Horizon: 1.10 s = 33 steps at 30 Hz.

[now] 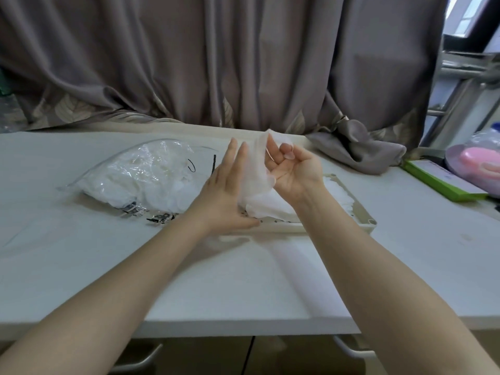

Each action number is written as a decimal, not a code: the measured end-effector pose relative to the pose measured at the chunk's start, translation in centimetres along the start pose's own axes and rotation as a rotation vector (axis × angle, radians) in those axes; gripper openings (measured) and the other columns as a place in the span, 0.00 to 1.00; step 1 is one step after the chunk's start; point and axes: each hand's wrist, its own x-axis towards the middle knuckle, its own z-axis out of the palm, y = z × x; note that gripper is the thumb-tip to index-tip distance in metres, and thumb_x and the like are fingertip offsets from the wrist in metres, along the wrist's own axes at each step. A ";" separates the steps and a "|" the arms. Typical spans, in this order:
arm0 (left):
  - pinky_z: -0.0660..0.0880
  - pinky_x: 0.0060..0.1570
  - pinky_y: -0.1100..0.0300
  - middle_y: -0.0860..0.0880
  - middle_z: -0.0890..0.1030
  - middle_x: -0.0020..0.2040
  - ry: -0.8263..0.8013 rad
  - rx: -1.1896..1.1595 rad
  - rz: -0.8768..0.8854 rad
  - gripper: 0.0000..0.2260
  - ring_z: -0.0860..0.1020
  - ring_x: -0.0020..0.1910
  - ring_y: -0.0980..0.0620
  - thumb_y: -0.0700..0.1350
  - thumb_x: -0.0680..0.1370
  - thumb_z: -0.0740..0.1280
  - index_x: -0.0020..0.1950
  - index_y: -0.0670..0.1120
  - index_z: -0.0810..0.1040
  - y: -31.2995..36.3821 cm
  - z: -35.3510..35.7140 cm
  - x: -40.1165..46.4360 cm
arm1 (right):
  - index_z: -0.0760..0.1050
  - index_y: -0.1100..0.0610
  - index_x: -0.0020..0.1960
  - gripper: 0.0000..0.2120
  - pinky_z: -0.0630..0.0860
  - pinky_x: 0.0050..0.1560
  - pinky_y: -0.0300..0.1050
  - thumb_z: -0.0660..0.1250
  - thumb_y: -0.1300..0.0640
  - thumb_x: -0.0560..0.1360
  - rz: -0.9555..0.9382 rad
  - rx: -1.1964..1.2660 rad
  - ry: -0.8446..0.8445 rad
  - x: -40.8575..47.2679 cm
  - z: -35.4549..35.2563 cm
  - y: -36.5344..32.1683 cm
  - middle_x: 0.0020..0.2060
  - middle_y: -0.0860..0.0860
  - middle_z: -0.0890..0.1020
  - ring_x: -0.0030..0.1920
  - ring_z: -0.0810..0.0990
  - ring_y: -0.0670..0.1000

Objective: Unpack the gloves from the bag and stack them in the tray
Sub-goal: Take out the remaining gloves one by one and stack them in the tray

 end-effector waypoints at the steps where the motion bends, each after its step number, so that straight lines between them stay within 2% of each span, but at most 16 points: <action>1: 0.53 0.70 0.54 0.50 0.35 0.76 0.019 0.084 0.014 0.55 0.48 0.75 0.48 0.59 0.62 0.72 0.71 0.59 0.31 0.3 0.3 -0.1 | 0.64 0.58 0.29 0.18 0.78 0.48 0.51 0.52 0.60 0.78 0.011 0.005 -0.036 -0.3 -0.1 -0.2 0.44 0.61 0.84 0.44 0.84 0.58; 3: 0.52 0.70 0.52 0.45 0.41 0.77 0.132 0.151 -0.005 0.50 0.50 0.75 0.45 0.52 0.66 0.72 0.74 0.53 0.39 0.8 0.8 0.1 | 0.64 0.58 0.29 0.18 0.79 0.43 0.55 0.52 0.61 0.78 0.030 -0.003 -0.085 -0.8 -0.2 -0.5 0.50 0.61 0.83 0.50 0.82 0.59; 5: 0.56 0.70 0.53 0.44 0.53 0.76 0.287 0.014 0.023 0.37 0.56 0.73 0.49 0.44 0.71 0.69 0.76 0.46 0.53 1.1 0.9 0.6 | 0.64 0.57 0.29 0.16 0.80 0.42 0.60 0.53 0.62 0.76 0.039 -0.040 -0.125 -1.4 -0.1 -0.6 0.52 0.61 0.82 0.53 0.81 0.60; 7: 0.66 0.67 0.55 0.47 0.67 0.70 0.419 -0.165 0.067 0.21 0.64 0.68 0.58 0.42 0.76 0.63 0.69 0.42 0.68 1.4 0.9 1.3 | 0.65 0.57 0.28 0.16 0.78 0.48 0.63 0.53 0.60 0.74 0.050 -0.066 -0.133 -1.9 -0.3 -0.8 0.52 0.60 0.82 0.55 0.80 0.60; 9: 0.73 0.58 0.57 0.52 0.77 0.57 0.476 -0.308 0.015 0.11 0.73 0.56 0.61 0.42 0.77 0.59 0.56 0.45 0.78 1.8 0.6 1.6 | 0.65 0.56 0.26 0.19 0.77 0.51 0.59 0.52 0.58 0.75 0.043 -0.083 -0.063 -2.2 -0.7 -1.3 0.49 0.60 0.83 0.53 0.81 0.58; 12: 0.73 0.44 0.56 0.49 0.79 0.40 0.475 -0.570 -0.224 0.09 0.76 0.40 0.51 0.44 0.77 0.58 0.43 0.53 0.77 3.0 0.0 2.2 | 0.63 0.56 0.25 0.19 0.75 0.42 0.46 0.53 0.58 0.75 0.010 -0.077 0.117 -2.4 -1.7 -2.9 0.37 0.56 0.83 0.40 0.81 0.54; 15: 0.72 0.38 0.60 0.50 0.75 0.36 0.463 -0.818 -0.392 0.12 0.73 0.36 0.52 0.39 0.79 0.58 0.39 0.50 0.76 3.4 -0.9 3.4 | 0.63 0.55 0.26 0.19 0.68 0.33 0.38 0.56 0.57 0.76 -0.024 -0.256 0.330 -2.3 -3.0 -4.5 0.27 0.50 0.73 0.28 0.70 0.49; 18: 0.73 0.34 0.63 0.50 0.75 0.37 0.369 -0.845 -0.445 0.13 0.73 0.35 0.55 0.39 0.80 0.57 0.40 0.49 0.75 4.1 -1.3 4.7 | 0.70 0.56 0.37 0.12 0.69 0.35 0.39 0.59 0.55 0.78 -0.013 -0.668 0.499 -2.3 -4.2 -5.4 0.35 0.51 0.75 0.33 0.71 0.49; 19: 0.74 0.33 0.64 0.50 0.75 0.38 0.328 -0.844 -0.450 0.13 0.74 0.35 0.55 0.39 0.81 0.56 0.41 0.49 0.75 4.3 -1.3 5.0 | 0.73 0.57 0.45 0.09 0.71 0.41 0.42 0.59 0.53 0.78 -0.014 -0.828 0.532 -2.3 -4.2 -5.3 0.41 0.52 0.76 0.39 0.74 0.51; 21: 0.73 0.31 0.65 0.50 0.75 0.37 0.236 -0.861 -0.444 0.13 0.74 0.33 0.56 0.39 0.81 0.55 0.42 0.49 0.75 5.0 -1.2 5.5 | 0.73 0.58 0.59 0.15 0.71 0.54 0.46 0.60 0.49 0.78 -0.136 -1.123 0.556 -2.4 -4.1 -5.4 0.54 0.54 0.75 0.52 0.74 0.54; 23: 0.70 0.32 0.64 0.51 0.75 0.34 0.158 -0.915 -0.426 0.14 0.73 0.31 0.56 0.37 0.81 0.53 0.43 0.48 0.75 5.5 -1.2 5.8 | 0.71 0.57 0.65 0.20 0.68 0.65 0.49 0.63 0.48 0.77 -0.380 -1.337 0.419 -2.8 -3.2 -5.2 0.63 0.52 0.73 0.63 0.70 0.52; 24: 0.69 0.32 0.63 0.51 0.75 0.31 0.128 -0.946 -0.410 0.15 0.72 0.30 0.56 0.36 0.81 0.52 0.42 0.47 0.74 5.7 -1.2 5.9 | 0.71 0.55 0.66 0.20 0.67 0.66 0.47 0.65 0.49 0.76 -0.461 -1.420 0.288 -3.1 -2.7 -5.2 0.64 0.50 0.72 0.65 0.69 0.50; 26: 0.70 0.30 0.64 0.52 0.76 0.28 0.066 -1.019 -0.373 0.16 0.74 0.28 0.56 0.33 0.80 0.51 0.39 0.46 0.72 6.2 -1.6 6.0 | 0.71 0.53 0.66 0.20 0.68 0.63 0.39 0.67 0.53 0.75 -0.431 -1.539 0.008 -3.5 -2.0 -5.0 0.63 0.47 0.73 0.64 0.70 0.45; 28: 0.74 0.30 0.64 0.48 0.78 0.30 0.014 -1.127 -0.362 0.17 0.77 0.29 0.52 0.29 0.77 0.50 0.36 0.44 0.70 6.5 -2.2 6.0 | 0.75 0.54 0.61 0.14 0.71 0.56 0.35 0.67 0.58 0.75 -0.302 -1.576 -0.181 -3.4 -1.4 -4.9 0.55 0.46 0.78 0.56 0.75 0.43; 30: 0.73 0.27 0.64 0.47 0.75 0.28 0.012 -1.211 -0.400 0.17 0.75 0.29 0.50 0.27 0.75 0.49 0.33 0.43 0.69 6.3 -2.7 6.0 | 0.79 0.53 0.47 0.03 0.73 0.45 0.45 0.68 0.58 0.74 -0.251 -1.552 -0.195 -3.2 -1.3 -5.1 0.41 0.48 0.79 0.44 0.77 0.48; 33: 0.67 0.26 0.64 0.49 0.69 0.26 0.074 -1.142 -0.492 0.15 0.68 0.27 0.52 0.34 0.76 0.49 0.31 0.43 0.67 5.5 -3.2 6.1 | 0.76 0.52 0.34 0.09 0.65 0.30 0.40 0.69 0.56 0.74 -0.201 -1.511 -0.110 -3.4 -2.1 -6.4 0.30 0.48 0.74 0.33 0.70 0.47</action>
